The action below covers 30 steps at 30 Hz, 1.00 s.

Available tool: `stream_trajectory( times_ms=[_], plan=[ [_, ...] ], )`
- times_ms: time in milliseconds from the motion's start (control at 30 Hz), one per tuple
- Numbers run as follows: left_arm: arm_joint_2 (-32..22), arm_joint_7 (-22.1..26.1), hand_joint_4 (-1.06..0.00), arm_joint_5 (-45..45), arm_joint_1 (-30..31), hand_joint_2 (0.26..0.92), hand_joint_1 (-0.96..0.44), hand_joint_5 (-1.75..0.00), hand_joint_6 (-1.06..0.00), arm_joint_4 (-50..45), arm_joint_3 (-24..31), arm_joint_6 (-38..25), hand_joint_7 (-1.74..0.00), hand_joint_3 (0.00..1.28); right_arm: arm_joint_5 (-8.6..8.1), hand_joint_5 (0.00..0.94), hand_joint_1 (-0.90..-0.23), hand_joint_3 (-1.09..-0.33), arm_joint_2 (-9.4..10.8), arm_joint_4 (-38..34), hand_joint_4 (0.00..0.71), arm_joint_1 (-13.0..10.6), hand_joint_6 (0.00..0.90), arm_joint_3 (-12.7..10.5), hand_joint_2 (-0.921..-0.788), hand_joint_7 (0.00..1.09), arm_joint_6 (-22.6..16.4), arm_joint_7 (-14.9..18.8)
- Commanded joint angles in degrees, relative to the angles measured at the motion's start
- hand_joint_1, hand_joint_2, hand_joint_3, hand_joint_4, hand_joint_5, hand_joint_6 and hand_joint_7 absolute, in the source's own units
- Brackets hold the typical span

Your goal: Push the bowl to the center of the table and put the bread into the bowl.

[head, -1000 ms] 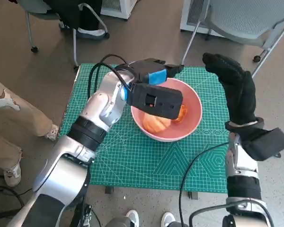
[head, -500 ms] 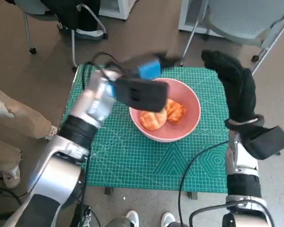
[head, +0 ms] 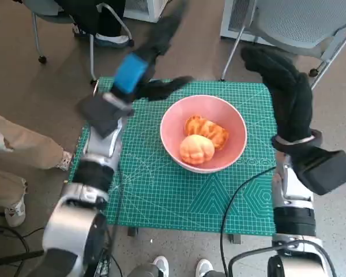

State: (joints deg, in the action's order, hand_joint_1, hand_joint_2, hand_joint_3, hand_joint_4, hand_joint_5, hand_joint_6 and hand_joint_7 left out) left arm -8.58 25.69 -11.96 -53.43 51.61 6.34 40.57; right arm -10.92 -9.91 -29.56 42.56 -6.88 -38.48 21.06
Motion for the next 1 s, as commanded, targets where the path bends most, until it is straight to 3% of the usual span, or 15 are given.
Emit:
stream_trajectory(
  times_ms=[33, 367, 700, 1000],
  plan=[
    [0.45, 4.52, -0.03, -4.23, 3.52, 0.921, -0.76, 0.0, -0.12, -4.93, 1.47, 0.35, -0.01, 0.48, 0.18, 0.007, -0.705, -0.836, 0.69, 1.14, 0.173, 0.53, 0.019, 0.63, -0.921, 0.48, 0.84, -0.35],
    [0.82, 4.54, 0.0, -5.5, 8.06, 0.921, -0.77, 0.0, -0.09, -11.88, 2.08, -0.36, 0.0, 0.51, 1.17, 0.012, -0.721, -0.816, 1.04, 2.84, 0.188, 1.81, 0.035, 2.11, -0.921, 0.47, -0.19, -0.1],
    [1.26, 3.39, 0.0, -4.52, 8.26, 0.921, -0.77, 0.0, -0.08, -11.5, 2.29, 0.72, 0.0, 0.52, 0.71, 0.012, -0.723, -0.813, 0.61, -0.29, 0.193, 3.34, 0.041, 2.39, -0.921, 0.46, -2.47, 1.67],
    [1.75, 2.98, 0.0, -3.89, 7.78, 0.921, -0.77, 0.0, -0.08, -10.37, 2.3, 1.29, 0.0, 0.52, 1.9, 0.01, -0.72, -0.822, 0.43, -0.89, 0.195, 3.5, 0.045, 2.42, -0.921, 0.45, -2.98, 0.83]
  ],
)
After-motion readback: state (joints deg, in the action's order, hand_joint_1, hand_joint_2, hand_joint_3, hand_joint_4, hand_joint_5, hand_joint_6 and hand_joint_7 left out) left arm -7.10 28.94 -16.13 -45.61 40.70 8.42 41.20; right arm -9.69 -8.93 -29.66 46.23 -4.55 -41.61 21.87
